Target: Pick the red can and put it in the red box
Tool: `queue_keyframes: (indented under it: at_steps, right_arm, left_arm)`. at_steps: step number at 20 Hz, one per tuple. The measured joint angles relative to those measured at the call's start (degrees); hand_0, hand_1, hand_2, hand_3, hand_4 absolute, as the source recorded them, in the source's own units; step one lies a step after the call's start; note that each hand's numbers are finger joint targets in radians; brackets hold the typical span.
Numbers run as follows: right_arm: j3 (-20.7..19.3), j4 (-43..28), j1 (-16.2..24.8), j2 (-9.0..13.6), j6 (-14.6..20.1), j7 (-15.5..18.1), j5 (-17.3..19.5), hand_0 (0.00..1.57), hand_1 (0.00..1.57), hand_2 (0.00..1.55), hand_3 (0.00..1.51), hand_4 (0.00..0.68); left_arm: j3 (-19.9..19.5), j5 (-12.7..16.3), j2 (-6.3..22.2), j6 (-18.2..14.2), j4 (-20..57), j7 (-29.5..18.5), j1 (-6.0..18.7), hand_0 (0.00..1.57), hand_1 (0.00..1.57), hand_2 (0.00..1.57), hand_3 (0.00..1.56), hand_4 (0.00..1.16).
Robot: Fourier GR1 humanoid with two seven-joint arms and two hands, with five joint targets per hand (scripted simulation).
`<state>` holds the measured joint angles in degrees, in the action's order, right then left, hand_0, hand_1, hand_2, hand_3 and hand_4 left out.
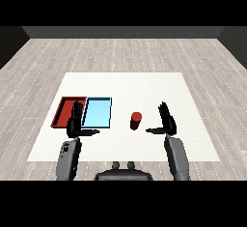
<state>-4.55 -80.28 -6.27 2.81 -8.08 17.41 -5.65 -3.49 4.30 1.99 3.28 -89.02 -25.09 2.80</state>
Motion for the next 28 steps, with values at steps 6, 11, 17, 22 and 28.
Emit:
queue_keyframes:
  at_steps: [6,11,17,22,28]
  right_arm:
    - [0.7,5.7,-2.8,-1.2,0.2,1.0,0.1,0.0,0.0,0.0,0.0,0.0]
    - [1.7,12.2,-6.3,-1.9,1.0,3.1,-0.7,0.0,0.0,0.0,0.0,0.0]
    - [4.8,14.7,-7.2,-2.5,2.3,3.7,-3.1,0.0,0.0,0.0,0.0,0.0]
    - [5.4,20.4,-9.0,-2.7,2.2,6.3,-3.9,0.0,0.0,0.0,0.0,0.0]
    - [7.0,23.3,-11.5,-2.8,4.3,6.8,-5.9,0.0,0.0,0.0,0.0,0.0]
  left_arm:
    - [-0.3,1.1,0.5,0.7,-1.4,1.2,-0.7,0.0,0.0,0.0,0.0,0.0]
    - [-0.1,1.2,0.4,0.6,-1.9,1.4,-1.0,0.0,0.0,0.0,0.0,0.0]
    - [-0.2,1.2,0.0,-0.4,-0.3,2.0,1.2,0.0,0.0,0.0,0.0,0.0]
    - [-0.6,1.7,0.6,0.3,-0.8,1.4,0.1,0.0,0.0,0.0,0.0,0.0]
    - [0.2,1.3,0.1,0.1,-2.0,1.2,-1.8,0.0,0.0,0.0,0.0,0.0]
